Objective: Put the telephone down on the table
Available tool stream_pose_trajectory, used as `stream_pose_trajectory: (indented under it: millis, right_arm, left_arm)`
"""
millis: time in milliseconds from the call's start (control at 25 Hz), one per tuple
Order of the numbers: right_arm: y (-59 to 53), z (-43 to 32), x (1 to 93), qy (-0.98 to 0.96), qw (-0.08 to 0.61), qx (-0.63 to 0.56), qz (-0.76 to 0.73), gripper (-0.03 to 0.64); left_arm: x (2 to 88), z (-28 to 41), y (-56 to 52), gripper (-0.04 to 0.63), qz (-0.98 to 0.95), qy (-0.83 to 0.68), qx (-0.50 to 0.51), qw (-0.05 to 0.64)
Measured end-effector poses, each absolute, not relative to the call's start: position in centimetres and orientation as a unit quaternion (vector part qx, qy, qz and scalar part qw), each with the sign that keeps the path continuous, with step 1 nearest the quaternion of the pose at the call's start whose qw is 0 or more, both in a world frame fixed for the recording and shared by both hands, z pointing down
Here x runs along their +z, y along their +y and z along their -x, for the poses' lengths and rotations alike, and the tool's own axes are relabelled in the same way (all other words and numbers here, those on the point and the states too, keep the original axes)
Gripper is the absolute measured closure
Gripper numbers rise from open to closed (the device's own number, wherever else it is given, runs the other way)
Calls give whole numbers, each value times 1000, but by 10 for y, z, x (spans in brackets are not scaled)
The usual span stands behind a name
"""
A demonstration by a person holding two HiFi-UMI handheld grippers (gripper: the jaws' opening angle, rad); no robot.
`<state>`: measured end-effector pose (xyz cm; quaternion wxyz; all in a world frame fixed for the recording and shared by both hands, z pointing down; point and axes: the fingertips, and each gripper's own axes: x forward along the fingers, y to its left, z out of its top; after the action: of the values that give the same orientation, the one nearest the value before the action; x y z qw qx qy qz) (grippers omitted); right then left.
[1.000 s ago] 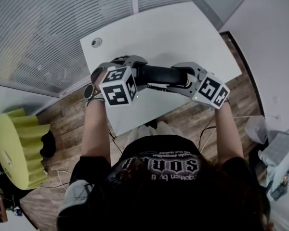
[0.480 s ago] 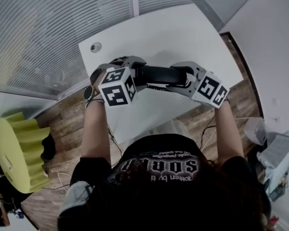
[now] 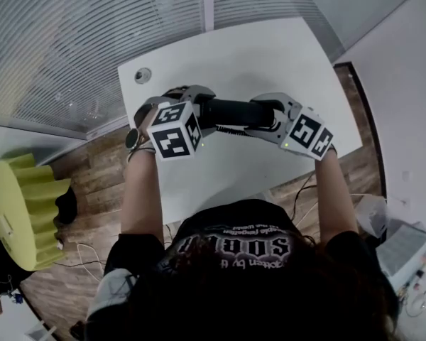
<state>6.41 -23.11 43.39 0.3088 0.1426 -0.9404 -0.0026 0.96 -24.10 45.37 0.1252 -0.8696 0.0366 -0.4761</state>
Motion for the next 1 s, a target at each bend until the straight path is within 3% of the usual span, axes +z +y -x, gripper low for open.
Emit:
stream_pose_trajectory:
  millis: [1000]
  right_arm:
    - [-342,-87,505,-938,345,6,-14,333]
  left_arm:
    - [523,-29,-337,295,858,128,-497,29]
